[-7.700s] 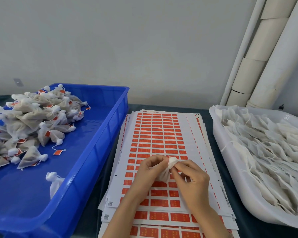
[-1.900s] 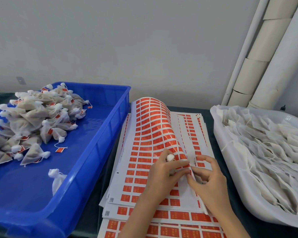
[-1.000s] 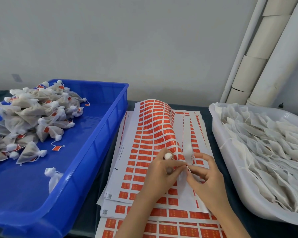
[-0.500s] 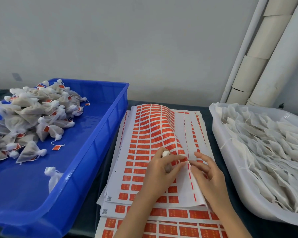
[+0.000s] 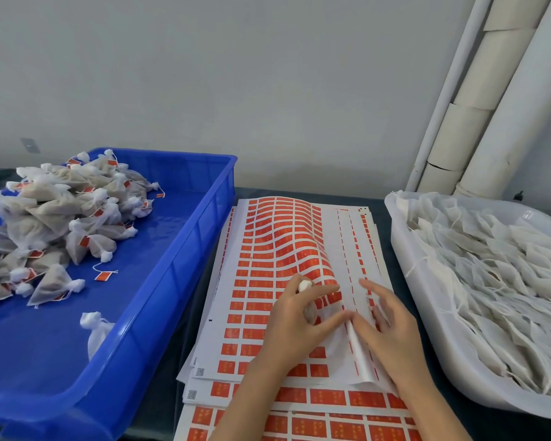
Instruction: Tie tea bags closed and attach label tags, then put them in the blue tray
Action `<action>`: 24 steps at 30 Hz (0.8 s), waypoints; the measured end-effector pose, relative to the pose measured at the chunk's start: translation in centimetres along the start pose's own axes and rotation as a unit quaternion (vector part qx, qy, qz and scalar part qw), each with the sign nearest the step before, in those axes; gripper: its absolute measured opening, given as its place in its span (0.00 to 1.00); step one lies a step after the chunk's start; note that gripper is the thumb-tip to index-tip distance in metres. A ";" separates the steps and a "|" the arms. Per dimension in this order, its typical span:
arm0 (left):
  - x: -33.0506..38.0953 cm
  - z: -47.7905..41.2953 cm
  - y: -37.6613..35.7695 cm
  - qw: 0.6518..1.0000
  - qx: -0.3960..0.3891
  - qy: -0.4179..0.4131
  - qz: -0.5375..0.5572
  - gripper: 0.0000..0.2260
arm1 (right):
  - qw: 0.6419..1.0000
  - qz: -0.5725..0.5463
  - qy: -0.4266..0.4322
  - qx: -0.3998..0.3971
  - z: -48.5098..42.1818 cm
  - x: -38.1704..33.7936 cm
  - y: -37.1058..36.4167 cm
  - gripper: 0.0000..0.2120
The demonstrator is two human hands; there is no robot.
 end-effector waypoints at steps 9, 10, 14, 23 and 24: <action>0.2 0.0 0.2 1.000 -0.001 0.016 0.024 0.20 | 0.986 -0.110 -0.112 0.052 -0.7 -0.1 0.9 0.30; 0.3 0.1 0.3 1.000 -0.004 0.013 0.025 0.20 | 0.986 -0.108 -0.123 0.044 -0.8 -0.2 1.1 0.30; 0.3 0.1 0.4 0.999 -0.003 0.012 0.036 0.19 | 0.982 -0.066 -0.177 -0.025 -1.0 -0.5 1.0 0.27; 0.6 0.1 0.5 0.997 0.007 0.016 0.075 0.17 | 0.928 -0.250 -0.265 -0.082 0.0 -0.4 1.5 0.28; 0.6 0.1 0.6 0.997 0.009 0.018 0.079 0.16 | 0.924 -0.262 -0.265 -0.088 0.0 -0.4 1.5 0.27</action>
Point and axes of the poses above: each hand's wrist, its own z-axis away from the middle knuckle, its own y-axis out of the back of the hand, x = y × z, the point moved 2 cm from there along -z, towards the middle knuckle, and after that the axes turned 14 degrees about y, right-handed, at the moved point
